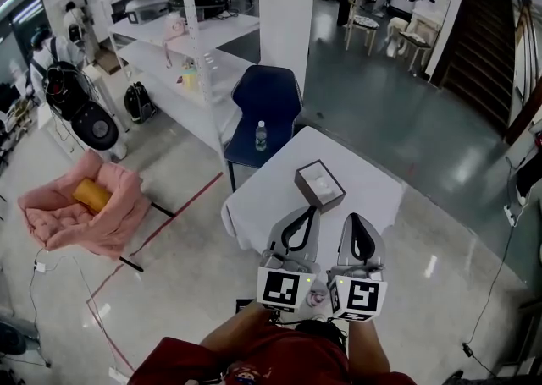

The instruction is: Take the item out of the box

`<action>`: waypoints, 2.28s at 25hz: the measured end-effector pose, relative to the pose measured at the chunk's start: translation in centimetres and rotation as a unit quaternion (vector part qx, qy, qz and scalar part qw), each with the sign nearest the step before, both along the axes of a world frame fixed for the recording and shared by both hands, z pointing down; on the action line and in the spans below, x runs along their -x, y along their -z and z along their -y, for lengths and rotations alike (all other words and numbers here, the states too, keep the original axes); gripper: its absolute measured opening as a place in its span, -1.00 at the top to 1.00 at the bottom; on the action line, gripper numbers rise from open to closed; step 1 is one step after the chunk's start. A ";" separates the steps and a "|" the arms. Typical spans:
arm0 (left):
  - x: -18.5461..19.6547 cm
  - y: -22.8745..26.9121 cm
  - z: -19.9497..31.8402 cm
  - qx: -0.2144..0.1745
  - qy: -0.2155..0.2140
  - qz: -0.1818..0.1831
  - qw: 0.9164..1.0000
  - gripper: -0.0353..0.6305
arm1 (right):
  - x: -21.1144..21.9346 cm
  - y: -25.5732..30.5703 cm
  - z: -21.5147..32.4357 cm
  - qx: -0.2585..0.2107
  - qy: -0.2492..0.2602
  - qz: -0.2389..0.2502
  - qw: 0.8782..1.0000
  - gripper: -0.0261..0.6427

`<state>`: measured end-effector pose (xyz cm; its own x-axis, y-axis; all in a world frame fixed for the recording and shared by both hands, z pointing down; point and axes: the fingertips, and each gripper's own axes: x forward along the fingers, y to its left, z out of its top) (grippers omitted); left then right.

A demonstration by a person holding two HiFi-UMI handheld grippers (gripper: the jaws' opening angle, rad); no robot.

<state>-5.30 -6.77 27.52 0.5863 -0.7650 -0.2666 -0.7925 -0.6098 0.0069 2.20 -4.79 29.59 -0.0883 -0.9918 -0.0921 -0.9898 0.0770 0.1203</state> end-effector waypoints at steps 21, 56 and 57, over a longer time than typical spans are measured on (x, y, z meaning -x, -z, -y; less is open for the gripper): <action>-14.2 0.2 11.3 -0.007 0.045 0.020 0.999 0.88 | -14.6 -0.6 12.3 0.003 0.035 0.034 0.999 0.92; -18.7 -6.5 21.1 0.035 0.148 0.058 0.987 0.88 | -20.6 -9.7 24.3 0.074 0.118 0.068 0.988 0.92; -18.4 -6.9 21.7 0.037 0.146 0.058 0.987 0.88 | -20.1 -10.2 25.0 0.077 0.116 0.065 0.988 0.92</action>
